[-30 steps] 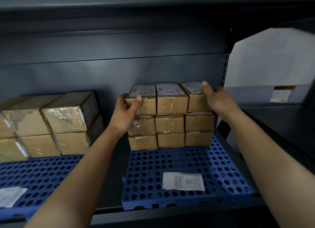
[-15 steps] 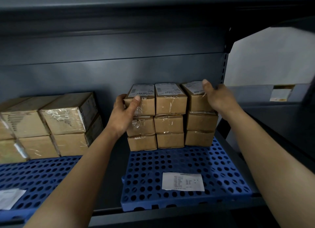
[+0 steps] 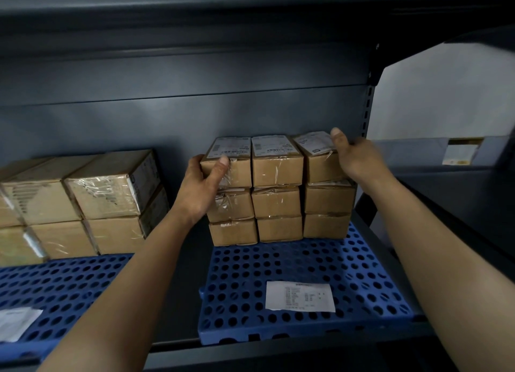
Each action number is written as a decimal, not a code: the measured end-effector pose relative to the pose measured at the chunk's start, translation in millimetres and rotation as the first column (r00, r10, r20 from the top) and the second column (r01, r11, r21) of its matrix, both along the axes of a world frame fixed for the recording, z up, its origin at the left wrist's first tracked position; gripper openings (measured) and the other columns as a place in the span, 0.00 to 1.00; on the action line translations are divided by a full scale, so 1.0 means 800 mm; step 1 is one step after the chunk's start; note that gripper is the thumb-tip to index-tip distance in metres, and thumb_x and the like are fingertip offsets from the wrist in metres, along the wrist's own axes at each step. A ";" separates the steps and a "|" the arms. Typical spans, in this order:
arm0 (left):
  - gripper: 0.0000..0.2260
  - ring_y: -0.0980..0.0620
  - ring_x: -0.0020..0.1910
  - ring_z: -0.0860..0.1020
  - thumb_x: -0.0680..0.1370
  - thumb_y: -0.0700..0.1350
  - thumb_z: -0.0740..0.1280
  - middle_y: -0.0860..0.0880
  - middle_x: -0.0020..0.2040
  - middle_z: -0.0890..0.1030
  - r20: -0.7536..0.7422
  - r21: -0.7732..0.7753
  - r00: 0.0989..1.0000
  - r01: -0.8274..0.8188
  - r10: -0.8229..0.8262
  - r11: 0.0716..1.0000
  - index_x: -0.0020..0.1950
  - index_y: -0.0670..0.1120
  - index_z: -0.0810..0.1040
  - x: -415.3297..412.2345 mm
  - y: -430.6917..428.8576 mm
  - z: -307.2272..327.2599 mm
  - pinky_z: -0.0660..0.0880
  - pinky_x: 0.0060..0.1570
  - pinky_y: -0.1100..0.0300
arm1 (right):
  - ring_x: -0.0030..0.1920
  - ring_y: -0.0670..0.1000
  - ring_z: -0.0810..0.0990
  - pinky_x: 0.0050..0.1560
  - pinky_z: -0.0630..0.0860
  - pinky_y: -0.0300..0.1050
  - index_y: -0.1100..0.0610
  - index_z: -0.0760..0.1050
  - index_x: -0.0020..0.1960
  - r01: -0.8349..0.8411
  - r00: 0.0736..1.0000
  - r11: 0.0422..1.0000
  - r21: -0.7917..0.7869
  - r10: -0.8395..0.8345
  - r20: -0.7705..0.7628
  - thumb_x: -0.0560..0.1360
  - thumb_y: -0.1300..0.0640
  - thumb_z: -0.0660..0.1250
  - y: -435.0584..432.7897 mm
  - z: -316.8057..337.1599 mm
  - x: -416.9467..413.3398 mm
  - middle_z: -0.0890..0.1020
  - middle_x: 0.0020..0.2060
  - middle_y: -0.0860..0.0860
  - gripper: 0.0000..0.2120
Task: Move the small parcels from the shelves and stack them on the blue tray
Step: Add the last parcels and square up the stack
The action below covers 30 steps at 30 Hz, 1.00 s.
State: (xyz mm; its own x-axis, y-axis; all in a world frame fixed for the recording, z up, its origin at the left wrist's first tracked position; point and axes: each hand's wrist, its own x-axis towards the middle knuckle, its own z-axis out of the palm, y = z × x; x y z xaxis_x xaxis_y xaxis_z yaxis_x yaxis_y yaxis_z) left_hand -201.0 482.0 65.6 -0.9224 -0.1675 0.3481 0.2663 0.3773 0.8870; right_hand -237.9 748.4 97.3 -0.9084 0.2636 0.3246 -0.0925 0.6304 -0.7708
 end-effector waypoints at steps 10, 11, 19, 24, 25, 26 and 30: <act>0.32 0.48 0.60 0.74 0.75 0.61 0.62 0.46 0.65 0.73 0.019 -0.018 1.000 -0.016 0.016 1.000 0.73 0.47 0.58 0.000 -0.004 0.003 0.72 0.62 0.50 | 0.62 0.60 0.73 0.50 0.66 0.43 0.65 0.70 0.64 0.020 0.999 1.000 0.017 -0.019 -0.033 0.79 0.38 0.52 0.001 0.009 0.000 0.75 0.63 0.61 0.32; 0.32 0.48 0.60 0.74 0.75 0.60 0.62 0.46 0.65 0.72 0.019 -0.020 1.000 -0.018 0.018 1.000 0.73 0.47 0.58 0.001 -0.004 0.003 0.72 0.62 0.51 | 0.62 0.60 0.73 0.50 0.65 0.43 0.65 0.70 0.64 0.023 0.999 1.000 0.020 -0.023 -0.028 0.79 0.38 0.52 0.000 0.009 0.001 0.75 0.63 0.61 0.32; 0.31 0.50 0.57 0.74 0.76 0.59 0.62 0.47 0.64 0.71 0.005 0.007 0.999 -0.037 0.037 0.999 0.74 0.46 0.57 0.005 -0.003 0.007 0.72 0.61 0.52 | 0.62 0.61 0.73 0.49 0.64 0.42 0.66 0.69 0.65 0.038 0.998 0.997 0.063 -0.035 -0.044 0.79 0.38 0.51 0.000 0.012 0.005 0.75 0.63 0.62 0.33; 0.30 0.51 0.57 0.73 0.77 0.58 0.61 0.46 0.64 0.72 -0.009 0.010 0.999 -0.049 0.049 0.999 0.73 0.46 0.57 0.005 -0.004 0.008 0.71 0.58 0.56 | 0.60 0.60 0.75 0.48 0.65 0.42 0.64 0.70 0.64 0.062 0.994 0.994 0.090 -0.053 -0.099 0.78 0.37 0.52 -0.004 0.014 0.006 0.77 0.61 0.61 0.32; 0.30 0.51 0.57 0.73 0.77 0.58 0.61 0.46 0.65 0.71 -0.006 0.001 0.999 -0.050 0.050 0.999 0.73 0.46 0.57 0.007 -0.004 0.010 0.71 0.56 0.57 | 0.60 0.59 0.75 0.48 0.65 0.41 0.64 0.70 0.64 0.069 0.992 0.991 0.112 -0.056 -0.114 0.78 0.37 0.53 -0.007 0.017 0.010 0.77 0.61 0.60 0.31; 0.30 0.51 0.58 0.73 0.77 0.58 0.61 0.46 0.66 0.70 -0.010 -0.009 0.999 -0.054 0.054 0.999 0.73 0.46 0.57 0.004 -0.006 0.008 0.70 0.54 0.59 | 0.60 0.59 0.75 0.48 0.66 0.41 0.64 0.70 0.63 0.082 0.988 0.985 0.152 -0.060 -0.143 0.78 0.38 0.53 -0.008 0.015 0.008 0.77 0.60 0.60 0.31; 0.31 0.48 0.66 0.69 0.75 0.60 0.62 0.45 0.70 0.65 -0.071 -0.095 0.992 -0.110 0.103 0.989 0.73 0.47 0.59 0.004 -0.011 0.013 0.70 0.59 0.56 | 0.54 0.60 0.77 0.47 0.73 0.47 0.64 0.74 0.55 0.131 0.965 0.934 0.332 -0.043 -0.259 0.78 0.40 0.58 -0.018 0.022 0.020 0.79 0.53 0.61 0.26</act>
State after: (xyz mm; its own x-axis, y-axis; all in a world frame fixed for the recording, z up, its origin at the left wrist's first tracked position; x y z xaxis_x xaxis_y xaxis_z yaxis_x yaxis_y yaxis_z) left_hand -197.7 473.1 75.9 -0.8757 -0.2253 0.4270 0.2762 0.4916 0.8258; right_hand -221.9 733.7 114.9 -0.7683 0.1703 0.6171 -0.1819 0.8661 -0.4655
